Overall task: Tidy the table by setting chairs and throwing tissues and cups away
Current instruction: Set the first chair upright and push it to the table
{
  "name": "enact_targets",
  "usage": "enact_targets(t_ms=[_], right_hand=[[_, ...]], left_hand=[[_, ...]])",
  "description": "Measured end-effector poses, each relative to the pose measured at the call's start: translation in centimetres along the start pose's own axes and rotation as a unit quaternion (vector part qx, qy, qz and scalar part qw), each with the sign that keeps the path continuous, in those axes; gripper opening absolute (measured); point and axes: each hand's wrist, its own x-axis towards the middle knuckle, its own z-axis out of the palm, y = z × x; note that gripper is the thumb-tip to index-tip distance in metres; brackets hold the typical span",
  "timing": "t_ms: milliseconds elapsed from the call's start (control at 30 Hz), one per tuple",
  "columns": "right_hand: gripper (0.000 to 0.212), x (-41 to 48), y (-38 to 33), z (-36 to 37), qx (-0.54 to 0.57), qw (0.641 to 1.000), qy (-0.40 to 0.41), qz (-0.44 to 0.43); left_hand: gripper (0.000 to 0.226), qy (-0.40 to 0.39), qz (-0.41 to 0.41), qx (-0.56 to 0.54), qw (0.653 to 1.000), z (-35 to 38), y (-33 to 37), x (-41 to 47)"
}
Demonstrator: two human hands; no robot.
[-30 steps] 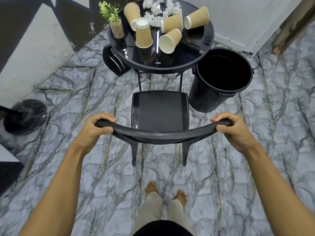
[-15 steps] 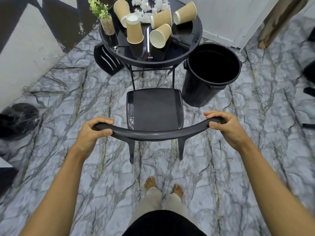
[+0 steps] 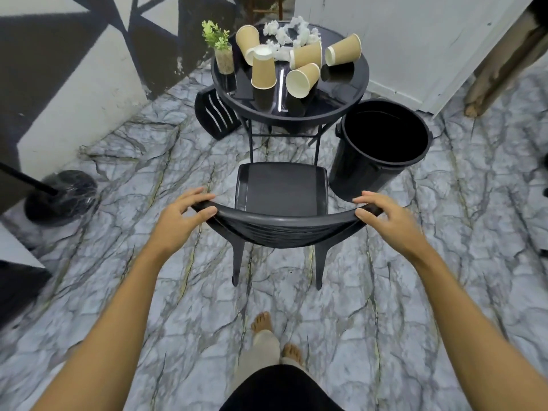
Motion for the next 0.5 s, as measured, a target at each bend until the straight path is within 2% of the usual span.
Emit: enact_targets(t_ms=[100, 200, 367, 500], right_hand=[[0.026, -0.7, -1.6, 1.6, -0.122, 0.991, 0.028, -0.055], [0.031, -1.7, -3.4, 3.5, -0.189, 0.980, 0.040, -0.045], [0.039, -3.5, -7.8, 8.1, -0.217, 0.969, -0.022, -0.111], [0.047, -4.8, -11.9, 12.5, -0.248, 0.947, -0.073, -0.192]], left_hand=[[0.038, 0.008, 0.004, 0.042, 0.999, -0.1, 0.3, -1.9], [0.042, 0.012, 0.018, 0.077, 0.997, -0.3, 0.8, -3.7], [0.045, 0.021, 0.016, 0.131, 0.991, -1.4, 0.3, -7.3], [0.046, 0.042, -0.027, 0.143, 0.989, -3.3, -1.2, -10.4]])
